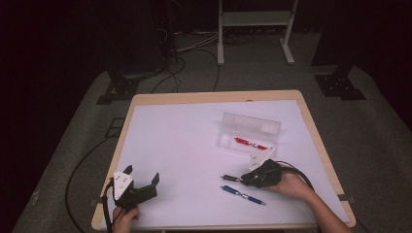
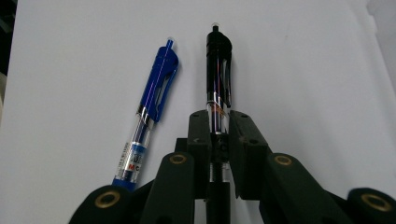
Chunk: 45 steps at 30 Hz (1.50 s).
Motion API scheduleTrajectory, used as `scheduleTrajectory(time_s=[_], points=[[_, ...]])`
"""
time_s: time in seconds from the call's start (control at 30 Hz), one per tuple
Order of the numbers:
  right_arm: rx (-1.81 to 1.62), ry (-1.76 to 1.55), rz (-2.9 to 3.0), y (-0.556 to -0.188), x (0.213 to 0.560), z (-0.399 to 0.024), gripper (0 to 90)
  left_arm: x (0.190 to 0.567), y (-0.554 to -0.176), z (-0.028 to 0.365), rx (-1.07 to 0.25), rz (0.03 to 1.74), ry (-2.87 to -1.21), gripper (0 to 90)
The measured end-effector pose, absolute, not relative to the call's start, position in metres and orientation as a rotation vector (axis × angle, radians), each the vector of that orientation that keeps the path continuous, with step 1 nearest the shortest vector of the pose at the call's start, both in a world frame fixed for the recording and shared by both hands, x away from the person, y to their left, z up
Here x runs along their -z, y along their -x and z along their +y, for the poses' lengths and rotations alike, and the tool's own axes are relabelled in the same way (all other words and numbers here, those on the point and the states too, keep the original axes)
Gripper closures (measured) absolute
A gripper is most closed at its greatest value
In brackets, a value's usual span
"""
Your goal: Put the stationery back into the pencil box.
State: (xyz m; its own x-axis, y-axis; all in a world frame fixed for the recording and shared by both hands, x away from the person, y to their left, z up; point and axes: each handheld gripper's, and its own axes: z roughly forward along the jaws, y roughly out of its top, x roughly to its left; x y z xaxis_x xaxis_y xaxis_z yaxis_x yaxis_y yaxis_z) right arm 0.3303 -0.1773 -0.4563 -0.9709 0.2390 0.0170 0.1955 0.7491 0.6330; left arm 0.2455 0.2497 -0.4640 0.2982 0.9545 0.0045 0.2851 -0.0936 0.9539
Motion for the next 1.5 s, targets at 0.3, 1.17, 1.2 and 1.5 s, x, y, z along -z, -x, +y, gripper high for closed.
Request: scheduleTrajectory(time_s=[0.3,1.17,1.2,1.5], points=[[-1.078,-0.396,2.829,-0.337,0.44,-0.188,78.5,0.464,-0.245,0.249,-0.861,1.165,-1.59,0.4],[-1.076,-0.484,2.735,-0.379,0.399,-0.205,78.4,0.464,-0.245,0.25,-0.863,1.161,-1.592,0.4],[-1.076,-0.484,2.735,-0.379,0.399,-0.205,78.4,0.464,-0.245,0.25,-0.863,1.161,-1.592,0.4],[-1.052,-0.509,2.738,-0.396,0.4,-0.204,78.4,0.464,-0.245,0.25,-0.862,1.161,-1.593,0.4]])
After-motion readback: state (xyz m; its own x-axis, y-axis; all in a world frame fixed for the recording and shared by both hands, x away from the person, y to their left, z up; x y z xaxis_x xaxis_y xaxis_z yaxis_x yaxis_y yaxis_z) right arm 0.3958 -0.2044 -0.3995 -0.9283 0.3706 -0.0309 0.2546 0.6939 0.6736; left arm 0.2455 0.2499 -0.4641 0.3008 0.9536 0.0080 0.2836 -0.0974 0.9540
